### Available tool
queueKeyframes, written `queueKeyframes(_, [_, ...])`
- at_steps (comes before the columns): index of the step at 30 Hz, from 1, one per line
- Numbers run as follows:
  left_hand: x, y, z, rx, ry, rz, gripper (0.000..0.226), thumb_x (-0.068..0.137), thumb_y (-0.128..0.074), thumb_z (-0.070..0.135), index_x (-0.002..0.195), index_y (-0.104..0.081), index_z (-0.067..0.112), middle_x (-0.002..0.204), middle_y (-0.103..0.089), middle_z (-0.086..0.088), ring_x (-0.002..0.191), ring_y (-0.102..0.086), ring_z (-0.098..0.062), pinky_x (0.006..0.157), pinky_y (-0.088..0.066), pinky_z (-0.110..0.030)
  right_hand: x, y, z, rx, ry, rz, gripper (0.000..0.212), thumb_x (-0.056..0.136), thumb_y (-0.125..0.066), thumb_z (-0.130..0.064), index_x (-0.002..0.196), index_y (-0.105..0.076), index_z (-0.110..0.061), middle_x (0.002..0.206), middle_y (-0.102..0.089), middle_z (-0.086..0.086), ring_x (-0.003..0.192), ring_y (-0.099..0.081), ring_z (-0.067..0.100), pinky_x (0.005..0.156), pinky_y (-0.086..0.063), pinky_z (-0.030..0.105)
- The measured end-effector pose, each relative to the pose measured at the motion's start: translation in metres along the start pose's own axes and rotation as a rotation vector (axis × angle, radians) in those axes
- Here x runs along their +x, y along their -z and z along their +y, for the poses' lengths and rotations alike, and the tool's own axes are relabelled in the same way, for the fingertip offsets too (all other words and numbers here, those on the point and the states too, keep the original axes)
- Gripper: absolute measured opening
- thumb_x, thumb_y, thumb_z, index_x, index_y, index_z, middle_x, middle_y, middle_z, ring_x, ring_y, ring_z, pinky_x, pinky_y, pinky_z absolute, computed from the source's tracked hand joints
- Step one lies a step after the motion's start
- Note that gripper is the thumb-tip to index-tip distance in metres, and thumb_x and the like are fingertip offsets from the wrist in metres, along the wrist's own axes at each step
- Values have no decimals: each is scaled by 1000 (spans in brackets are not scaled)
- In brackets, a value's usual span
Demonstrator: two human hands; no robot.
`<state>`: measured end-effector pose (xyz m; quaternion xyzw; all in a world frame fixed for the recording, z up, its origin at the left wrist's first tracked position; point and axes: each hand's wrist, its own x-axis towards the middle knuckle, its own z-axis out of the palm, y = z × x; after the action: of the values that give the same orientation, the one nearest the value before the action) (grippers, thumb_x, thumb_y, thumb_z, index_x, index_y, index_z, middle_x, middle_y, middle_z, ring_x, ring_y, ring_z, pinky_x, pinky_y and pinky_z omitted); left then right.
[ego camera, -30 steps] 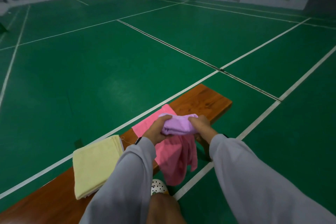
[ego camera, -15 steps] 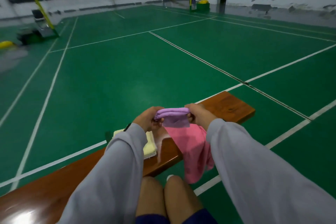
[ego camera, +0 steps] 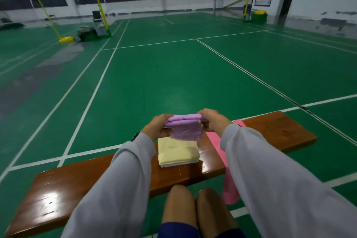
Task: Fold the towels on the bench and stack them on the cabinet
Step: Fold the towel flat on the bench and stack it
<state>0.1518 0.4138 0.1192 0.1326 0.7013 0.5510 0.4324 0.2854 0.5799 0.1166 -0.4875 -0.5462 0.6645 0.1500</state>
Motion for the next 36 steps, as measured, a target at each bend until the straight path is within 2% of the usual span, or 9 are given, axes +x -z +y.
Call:
queueKeyframes(5, [21, 19, -14, 69, -160, 130, 24, 98, -64, 31, 109, -63, 9, 85, -71, -12, 65, -70, -22, 53, -54, -28, 13, -23, 4, 51, 90, -1, 13, 92, -68, -11, 94, -56, -6, 64, -56, 13, 38, -52, 20, 38, -41, 20])
queueKeyframes(10, [46, 32, -99, 295, 181, 105, 20, 100, -63, 21, 108, -57, 4, 78, -64, -13, 57, -65, -22, 46, -51, -27, 27, -30, 92, -154, -105, -75, 9, 92, -65, -2, 98, -59, 0, 76, -61, 17, 48, -57, 25, 38, -49, 24])
queueKeyframes(14, [44, 36, -134, 330, 295, 86, 16, 101, -61, 20, 106, -54, 6, 70, -60, -8, 54, -59, -19, 54, -50, -28, 33, -30, 151, -207, -205, -112, 46, 72, -67, -11, 117, -61, 1, 108, -70, 24, 68, -70, 33, 53, -57, 32])
queueKeyframes(19, [43, 41, -108, 473, 314, -6, 23, 97, -64, 22, 113, -54, 9, 101, -68, -12, 68, -68, -20, 61, -56, -30, 28, -30, 122, -350, -135, -123, 34, 81, -61, -7, 114, -62, -2, 89, -67, 17, 58, -64, 29, 52, -56, 32])
queueKeyframes(23, [40, 40, -106, 586, 314, 20, 32, 96, -65, 20, 121, -52, 3, 102, -70, -15, 66, -68, -22, 65, -58, -32, 17, -28, 115, -530, -104, -153, 37, 80, -59, -13, 117, -59, -5, 102, -65, 19, 75, -61, 33, 60, -55, 33])
queueKeyframes(26, [45, 35, -114, 688, 176, 174, 46, 87, -68, 13, 126, -48, -1, 117, -64, -20, 91, -64, -32, 78, -56, -38, 7, -33, 108, -785, 76, -76, 34, 79, -65, -17, 110, -57, -5, 104, -62, 15, 91, -63, 31, 73, -58, 37])
queueKeyframes(29, [48, 25, -116, 1000, -126, 241, 74, 85, -64, 21, 152, -33, 12, 148, -43, -20, 135, -44, -39, 111, -41, -45, 3, -41, 100, -1193, 371, 23, 63, 84, -62, -23, 140, -44, -2, 133, -53, 20, 117, -57, 35, 91, -52, 39])
queueKeyframes(31, [51, 16, -119, 1187, -334, 230, 75, 93, -56, 28, 160, -23, 19, 165, -25, -13, 152, -23, -36, 124, -23, -48, -1, -49, 98, -1321, 533, 56, 65, 92, -55, -23, 150, -31, -4, 145, -42, 22, 126, -48, 38, 97, -42, 40])
queueKeyframes(36, [73, -3, -126, 1443, -455, 180, 59, 109, -26, 34, 164, -8, 20, 172, -2, -9, 158, 5, -34, 128, -5, -50, 41, -78, 114, -1412, 556, -46, 69, 98, -28, -39, 160, -16, -12, 167, -14, 22, 155, -10, 40, 124, -18, 54])
